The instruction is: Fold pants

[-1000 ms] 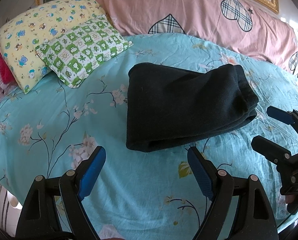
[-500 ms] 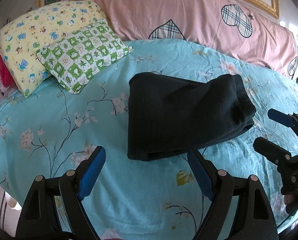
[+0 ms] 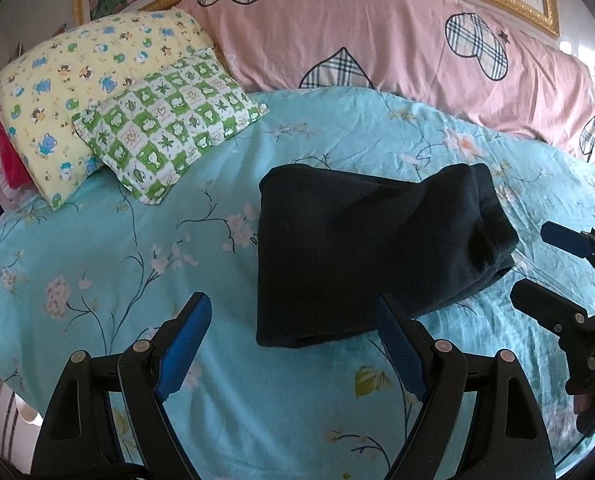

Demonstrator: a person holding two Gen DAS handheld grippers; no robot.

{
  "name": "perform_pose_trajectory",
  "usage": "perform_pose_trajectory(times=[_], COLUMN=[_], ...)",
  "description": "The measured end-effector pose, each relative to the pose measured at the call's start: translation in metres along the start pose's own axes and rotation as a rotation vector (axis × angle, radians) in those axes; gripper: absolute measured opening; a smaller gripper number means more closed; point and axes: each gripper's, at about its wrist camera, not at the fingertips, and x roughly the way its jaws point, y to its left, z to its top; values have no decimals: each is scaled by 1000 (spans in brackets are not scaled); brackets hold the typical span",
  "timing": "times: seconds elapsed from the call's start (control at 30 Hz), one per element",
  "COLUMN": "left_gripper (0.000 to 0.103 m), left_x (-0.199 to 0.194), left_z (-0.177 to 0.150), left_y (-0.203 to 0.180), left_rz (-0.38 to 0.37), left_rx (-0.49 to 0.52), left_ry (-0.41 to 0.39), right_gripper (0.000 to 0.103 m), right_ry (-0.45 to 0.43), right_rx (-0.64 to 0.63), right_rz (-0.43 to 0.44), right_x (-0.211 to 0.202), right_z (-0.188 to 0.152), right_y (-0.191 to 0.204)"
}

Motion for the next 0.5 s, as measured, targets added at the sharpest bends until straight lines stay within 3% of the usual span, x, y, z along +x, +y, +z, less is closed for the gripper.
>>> perform_pose_trajectory(times=[0.5], left_gripper=[84], left_x=[10], left_z=[16], left_y=[-8], left_rz=[-1], left_rx=[-6], left_ry=[23], right_gripper=[99], right_ry=[0], right_rx=[61], right_rz=[10], right_x=[0], right_z=[2], right_y=[-12])
